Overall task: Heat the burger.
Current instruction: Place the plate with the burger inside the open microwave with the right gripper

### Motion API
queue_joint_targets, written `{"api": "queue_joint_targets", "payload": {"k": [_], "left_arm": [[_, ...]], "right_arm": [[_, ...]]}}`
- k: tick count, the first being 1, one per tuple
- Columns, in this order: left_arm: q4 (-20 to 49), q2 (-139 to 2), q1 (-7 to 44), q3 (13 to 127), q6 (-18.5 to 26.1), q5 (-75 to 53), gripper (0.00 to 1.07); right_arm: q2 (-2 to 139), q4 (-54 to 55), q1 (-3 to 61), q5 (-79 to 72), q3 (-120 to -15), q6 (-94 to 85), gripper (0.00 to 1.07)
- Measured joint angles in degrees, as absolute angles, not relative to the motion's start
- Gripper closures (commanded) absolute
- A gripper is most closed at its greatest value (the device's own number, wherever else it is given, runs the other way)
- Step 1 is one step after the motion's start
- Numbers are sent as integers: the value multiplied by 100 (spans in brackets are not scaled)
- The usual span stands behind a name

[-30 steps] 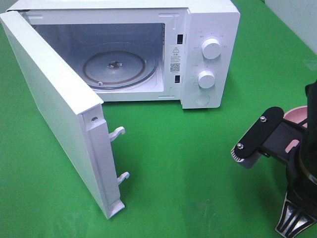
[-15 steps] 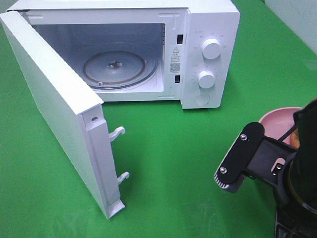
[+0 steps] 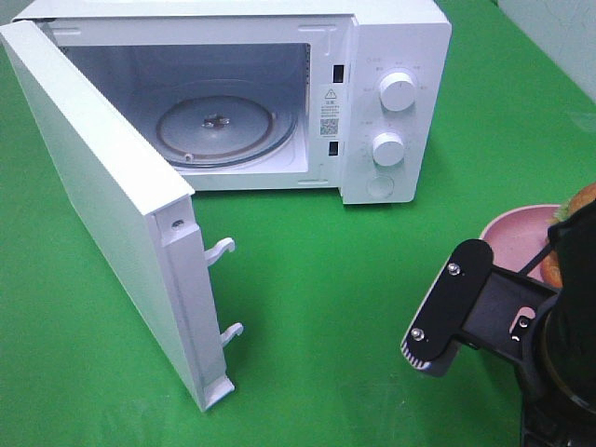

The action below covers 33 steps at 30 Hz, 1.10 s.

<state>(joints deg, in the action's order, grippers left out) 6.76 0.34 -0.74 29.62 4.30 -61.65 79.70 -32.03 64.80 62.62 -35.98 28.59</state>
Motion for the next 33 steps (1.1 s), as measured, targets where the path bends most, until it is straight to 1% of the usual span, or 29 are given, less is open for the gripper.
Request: {"api": "queue_joint_targets", "payload": {"k": [11, 21, 33], "left_arm": [[676, 34, -74, 2962, 430, -6165, 18], [676, 34, -74, 2962, 430, -6165, 18], [676, 34, -74, 2962, 430, -6165, 18]], "right_arm": [[7970, -3638, 6480, 6222, -3598, 2607, 106], [7970, -3776, 6486, 5426, -3598, 1782, 106], [7970, -4194, 6486, 5180, -3587, 1346, 106]]}}
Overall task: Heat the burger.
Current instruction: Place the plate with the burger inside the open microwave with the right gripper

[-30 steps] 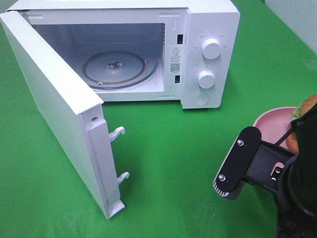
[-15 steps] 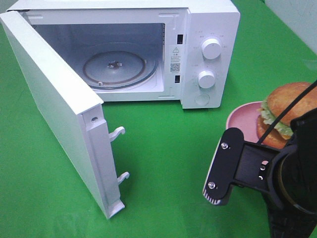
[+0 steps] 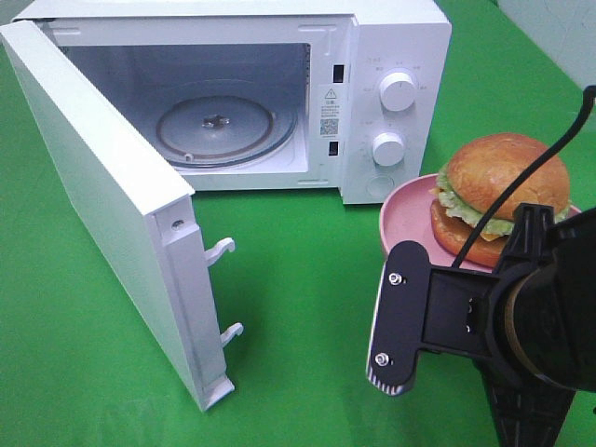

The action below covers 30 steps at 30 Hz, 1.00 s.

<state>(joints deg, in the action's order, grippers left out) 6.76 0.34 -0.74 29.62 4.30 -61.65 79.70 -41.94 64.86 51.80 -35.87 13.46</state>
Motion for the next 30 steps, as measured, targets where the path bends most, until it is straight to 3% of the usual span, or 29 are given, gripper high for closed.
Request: {"api": "queue_joint_targets", "payload": {"k": [30], "left_arm": [[676, 34, -74, 2962, 430, -6165, 18]], "right_arm": [[7970, -4675, 6406, 3908, -3581, -739, 105]]}}
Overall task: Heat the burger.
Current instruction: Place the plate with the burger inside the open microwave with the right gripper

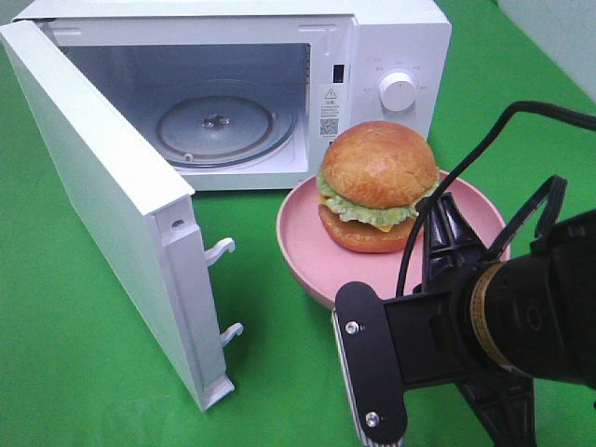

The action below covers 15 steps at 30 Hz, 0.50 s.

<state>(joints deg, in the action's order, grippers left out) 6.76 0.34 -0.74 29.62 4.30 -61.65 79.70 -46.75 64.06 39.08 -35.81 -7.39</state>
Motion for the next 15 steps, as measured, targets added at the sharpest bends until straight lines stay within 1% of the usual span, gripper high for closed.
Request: {"api": "queue_joint_targets", "payload": {"k": [3, 6, 9, 10, 11, 15], "left_arm": [[676, 34, -74, 2962, 430, -6165, 18], [676, 34, -74, 2962, 430, -6165, 18], [676, 34, -74, 2962, 430, -6165, 18], [676, 34, -74, 2962, 430, -6165, 18], [676, 34, -74, 2962, 430, -6165, 18], [676, 34, -74, 2962, 430, -6165, 18]], "right_arm": [[7970, -4675, 6285, 3736, -3581, -877, 105], [7970, -4658, 5970, 3449, -3581, -1301, 105], [7970, -4624, 5844, 3317, -3581, -1576, 105], [7970, -4503, 5689, 3128, -3581, -1925, 105], [7970, -4503, 5689, 3128, -3581, -1925, 105], [7970, -4183, 5380, 2681, -3575, -2825, 105]]}}
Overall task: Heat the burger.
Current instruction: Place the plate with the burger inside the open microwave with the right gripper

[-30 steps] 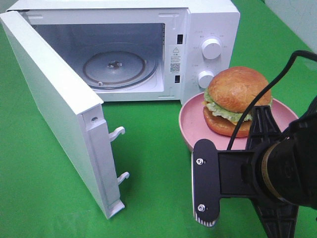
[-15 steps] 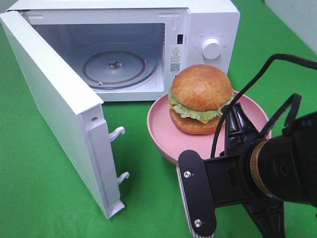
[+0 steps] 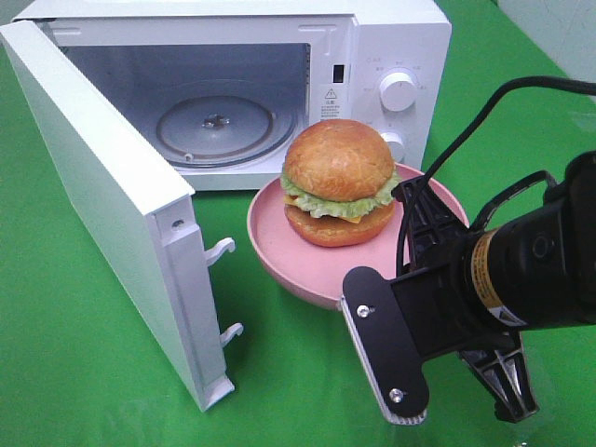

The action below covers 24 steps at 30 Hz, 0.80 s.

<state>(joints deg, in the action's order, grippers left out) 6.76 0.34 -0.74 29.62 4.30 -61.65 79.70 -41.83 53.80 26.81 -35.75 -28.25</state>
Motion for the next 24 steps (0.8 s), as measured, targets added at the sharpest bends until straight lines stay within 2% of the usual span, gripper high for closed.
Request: {"api": "queue_joint_targets", "payload": {"k": [14, 17, 24], "left_arm": [[676, 34, -74, 2962, 430, -6165, 18], [676, 34, -74, 2962, 430, -6165, 18], [676, 34, -74, 2962, 430, -6165, 18]], "right_arm": [[7970, -3231, 4475, 2063, -3558, -4853, 105], [7970, -2636, 4251, 1833, -3552, -5712, 105], [7970, -1770, 4160, 1564, -3552, -6910, 105]]}}
